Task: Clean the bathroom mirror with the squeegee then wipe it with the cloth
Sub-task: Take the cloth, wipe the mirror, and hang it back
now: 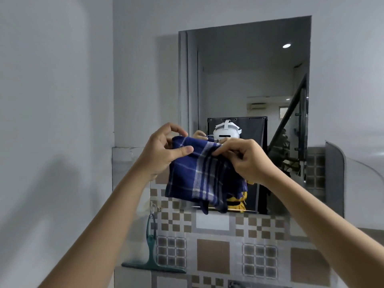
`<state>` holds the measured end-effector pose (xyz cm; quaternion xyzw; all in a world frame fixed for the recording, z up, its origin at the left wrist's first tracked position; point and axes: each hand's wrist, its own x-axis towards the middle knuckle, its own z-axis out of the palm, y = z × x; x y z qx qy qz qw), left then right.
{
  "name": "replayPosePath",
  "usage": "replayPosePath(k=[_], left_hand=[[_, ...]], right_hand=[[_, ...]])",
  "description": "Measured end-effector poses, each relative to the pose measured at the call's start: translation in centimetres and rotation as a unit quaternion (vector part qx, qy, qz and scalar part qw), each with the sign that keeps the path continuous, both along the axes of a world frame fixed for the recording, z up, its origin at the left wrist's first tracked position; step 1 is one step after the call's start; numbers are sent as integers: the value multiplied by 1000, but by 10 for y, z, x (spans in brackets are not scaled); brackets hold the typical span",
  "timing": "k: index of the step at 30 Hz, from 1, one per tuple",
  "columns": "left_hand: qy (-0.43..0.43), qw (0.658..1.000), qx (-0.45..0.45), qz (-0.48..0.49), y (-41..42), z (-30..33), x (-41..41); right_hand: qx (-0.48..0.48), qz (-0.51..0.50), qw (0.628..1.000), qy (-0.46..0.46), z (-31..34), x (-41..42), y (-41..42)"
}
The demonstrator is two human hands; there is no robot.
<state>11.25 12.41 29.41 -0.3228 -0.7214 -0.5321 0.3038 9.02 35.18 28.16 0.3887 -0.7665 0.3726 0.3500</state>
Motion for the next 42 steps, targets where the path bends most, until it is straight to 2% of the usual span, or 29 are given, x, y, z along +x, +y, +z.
replayPosePath(k=[4, 8, 14, 19, 22, 24, 27, 31, 35, 39, 42], left_hand=[[40, 999, -29, 13, 4, 23, -17], [106, 992, -37, 63, 8, 76, -41], [168, 973, -102, 120, 5, 176, -94], [258, 934, -112, 221, 13, 238, -139], [319, 899, -133, 270, 19, 257, -162], [329, 889, -132, 290, 16, 260, -180], [310, 896, -67, 311, 8, 249, -197], [338, 891, -50, 298, -7, 205, -200], [306, 899, -141, 279, -25, 159, -198], [271, 860, -282, 328, -27, 139, -203], [250, 837, -328, 359, -25, 134, -208]], right_hand=[[25, -51, 998, 16, 31, -3, -1], [23, -150, 981, 119, 80, -28, -8], [41, -233, 944, 230, 191, -72, -18], [78, -379, 860, 333, 262, -102, -34], [67, -466, 817, 333, 278, -126, -45], [56, -480, 821, 302, 274, -142, -56], [48, -471, 842, 259, 254, -164, -69], [36, -475, 840, 258, 240, -180, -73], [40, -475, 833, 282, 243, -184, -83], [36, -476, 832, 282, 251, -186, -95], [42, -476, 831, 283, 257, -187, -107]])
